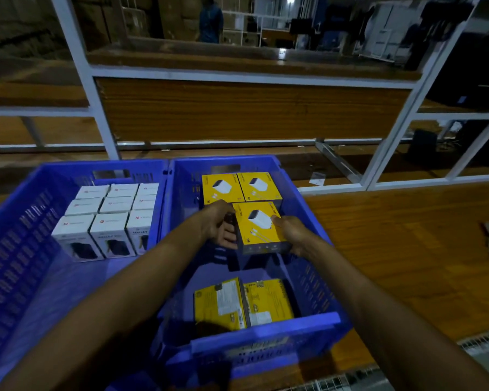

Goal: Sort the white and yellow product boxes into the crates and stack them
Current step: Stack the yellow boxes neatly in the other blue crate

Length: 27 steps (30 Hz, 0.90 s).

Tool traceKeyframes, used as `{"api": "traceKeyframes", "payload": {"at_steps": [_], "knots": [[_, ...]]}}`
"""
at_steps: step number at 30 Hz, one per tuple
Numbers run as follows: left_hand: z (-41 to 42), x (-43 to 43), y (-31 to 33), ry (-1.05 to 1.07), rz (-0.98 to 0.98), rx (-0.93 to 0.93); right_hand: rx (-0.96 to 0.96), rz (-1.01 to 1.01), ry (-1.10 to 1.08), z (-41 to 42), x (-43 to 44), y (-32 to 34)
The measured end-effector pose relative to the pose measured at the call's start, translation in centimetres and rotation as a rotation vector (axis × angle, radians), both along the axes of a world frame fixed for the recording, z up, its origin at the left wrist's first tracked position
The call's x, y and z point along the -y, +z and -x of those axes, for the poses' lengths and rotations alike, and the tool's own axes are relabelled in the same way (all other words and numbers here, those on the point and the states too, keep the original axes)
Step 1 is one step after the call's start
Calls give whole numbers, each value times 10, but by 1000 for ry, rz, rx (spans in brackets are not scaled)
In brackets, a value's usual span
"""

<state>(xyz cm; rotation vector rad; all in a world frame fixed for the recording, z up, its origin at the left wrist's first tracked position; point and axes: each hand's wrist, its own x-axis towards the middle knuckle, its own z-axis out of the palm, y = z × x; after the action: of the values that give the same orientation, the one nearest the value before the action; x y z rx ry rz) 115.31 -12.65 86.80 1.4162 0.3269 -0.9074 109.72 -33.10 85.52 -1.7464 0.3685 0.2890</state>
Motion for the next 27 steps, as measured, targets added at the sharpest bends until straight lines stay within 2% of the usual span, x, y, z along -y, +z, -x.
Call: {"api": "traceKeyframes", "payload": {"at_steps": [6, 10, 13, 18, 23, 27], "knots": [[9, 11, -14, -133, -121, -24, -14, 267, 2, 5, -6, -13], [6, 19, -26, -149, -198, 22, 29, 343, 74, 1, -3, -15], [8, 23, -34, -185, -212, 58, 46, 527, 225, -6, 4, -29], [16, 29, -39, -166, -185, -5, 58, 852, 484, 12, -2, -10], [15, 41, -45, -12, 1, -27, -140, 893, 533, 12, -5, -15], [12, 44, -49, 86, 36, -18, -145, 887, 520, 8, -4, -20]]}}
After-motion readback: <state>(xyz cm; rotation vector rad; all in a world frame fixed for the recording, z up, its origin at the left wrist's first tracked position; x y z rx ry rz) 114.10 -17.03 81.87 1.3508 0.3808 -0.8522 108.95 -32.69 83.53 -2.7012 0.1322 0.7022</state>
